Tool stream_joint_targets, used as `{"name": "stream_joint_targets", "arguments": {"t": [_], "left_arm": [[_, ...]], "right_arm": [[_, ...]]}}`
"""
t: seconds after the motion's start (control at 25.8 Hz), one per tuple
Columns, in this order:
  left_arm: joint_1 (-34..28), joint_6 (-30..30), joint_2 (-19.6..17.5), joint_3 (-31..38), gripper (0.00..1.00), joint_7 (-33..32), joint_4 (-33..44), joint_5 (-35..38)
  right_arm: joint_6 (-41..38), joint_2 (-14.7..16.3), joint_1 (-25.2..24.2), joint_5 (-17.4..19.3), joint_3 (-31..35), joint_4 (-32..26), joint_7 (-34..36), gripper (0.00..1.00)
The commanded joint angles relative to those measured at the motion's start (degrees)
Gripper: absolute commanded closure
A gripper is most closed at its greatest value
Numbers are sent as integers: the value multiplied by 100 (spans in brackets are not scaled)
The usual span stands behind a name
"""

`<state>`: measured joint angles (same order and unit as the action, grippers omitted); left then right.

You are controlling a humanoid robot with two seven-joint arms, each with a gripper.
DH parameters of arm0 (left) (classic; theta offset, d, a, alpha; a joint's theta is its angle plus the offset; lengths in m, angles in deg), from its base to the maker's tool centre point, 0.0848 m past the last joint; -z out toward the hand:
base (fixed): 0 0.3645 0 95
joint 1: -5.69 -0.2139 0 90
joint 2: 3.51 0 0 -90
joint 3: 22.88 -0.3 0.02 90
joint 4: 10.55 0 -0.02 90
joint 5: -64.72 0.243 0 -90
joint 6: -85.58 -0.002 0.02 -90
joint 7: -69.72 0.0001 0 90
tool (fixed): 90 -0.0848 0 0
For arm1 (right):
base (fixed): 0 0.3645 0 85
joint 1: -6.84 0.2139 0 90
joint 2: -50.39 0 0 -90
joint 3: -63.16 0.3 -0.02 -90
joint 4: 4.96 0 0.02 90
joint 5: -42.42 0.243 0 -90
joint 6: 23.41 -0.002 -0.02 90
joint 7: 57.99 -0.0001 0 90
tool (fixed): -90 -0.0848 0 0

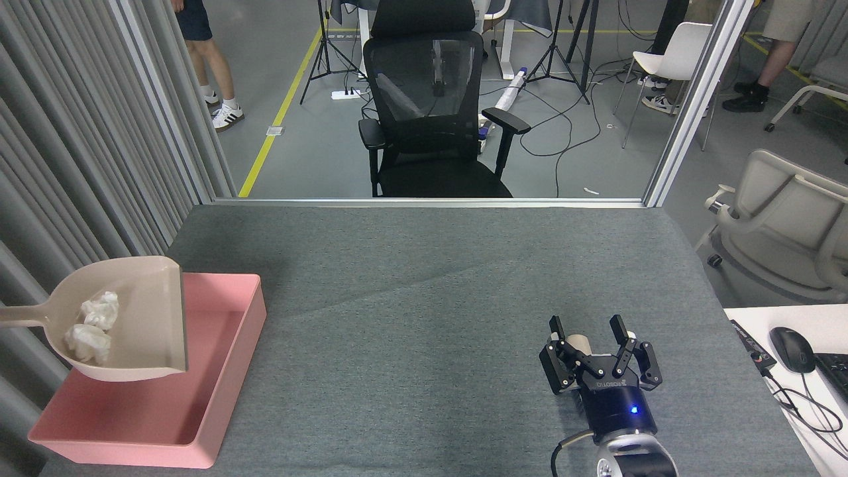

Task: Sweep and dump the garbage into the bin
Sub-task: 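Tilt the dustpan over the pink bin with the left gripper, then bring the empty dustpan back and lower it onto the table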

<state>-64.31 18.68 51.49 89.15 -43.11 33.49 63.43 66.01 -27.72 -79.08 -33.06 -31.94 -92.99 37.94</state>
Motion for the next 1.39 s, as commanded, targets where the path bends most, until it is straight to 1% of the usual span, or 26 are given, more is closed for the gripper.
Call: {"name": "stream_joint_targets", "arguments": {"t": [0.0,0.12,0.19,0.31,0.43,0.54,0.77,0.89,1.08,1.2,1.24,1.35], "left_arm": [[294,397,-262,-14,94,7,-625,50],[417,801,-490,-67,94,16,-1020,85],[426,942,-552,-102,94,16,-1073,173],[443,1232,-552,-111,94,95,-1099,638],[505,1566,-526,-102,94,323,-1126,1333],[698,1636,-517,-102,94,534,-1117,1913],[1032,1663,-490,-102,94,798,-950,2731],[1041,1663,-473,-102,93,868,-818,3047],[1041,1663,-482,-102,93,868,-809,3064],[1050,1531,-464,-31,93,789,-818,2924],[1050,1443,-438,4,93,763,-818,2792],[1067,968,-376,21,93,490,-625,1887]], "right_arm": [[5,-29,-29,-2,-25,-3,-5,1],[5,-29,-64,-2,-25,-3,4,1],[5,-37,-73,-2,-25,-3,4,1],[14,-46,-82,-2,-25,-3,4,1],[14,-134,-82,-19,-25,-38,4,1],[14,-169,-82,-19,-25,-38,4,1],[58,-231,-73,-37,-25,-47,4,1],[58,-231,-64,-37,-25,-47,4,1],[67,-240,-64,-37,-25,-38,4,1],[58,-240,-64,-46,-25,-38,4,1],[67,-231,-64,-46,-25,-38,4,1],[58,-196,-64,-46,-25,-29,4,1]]}}
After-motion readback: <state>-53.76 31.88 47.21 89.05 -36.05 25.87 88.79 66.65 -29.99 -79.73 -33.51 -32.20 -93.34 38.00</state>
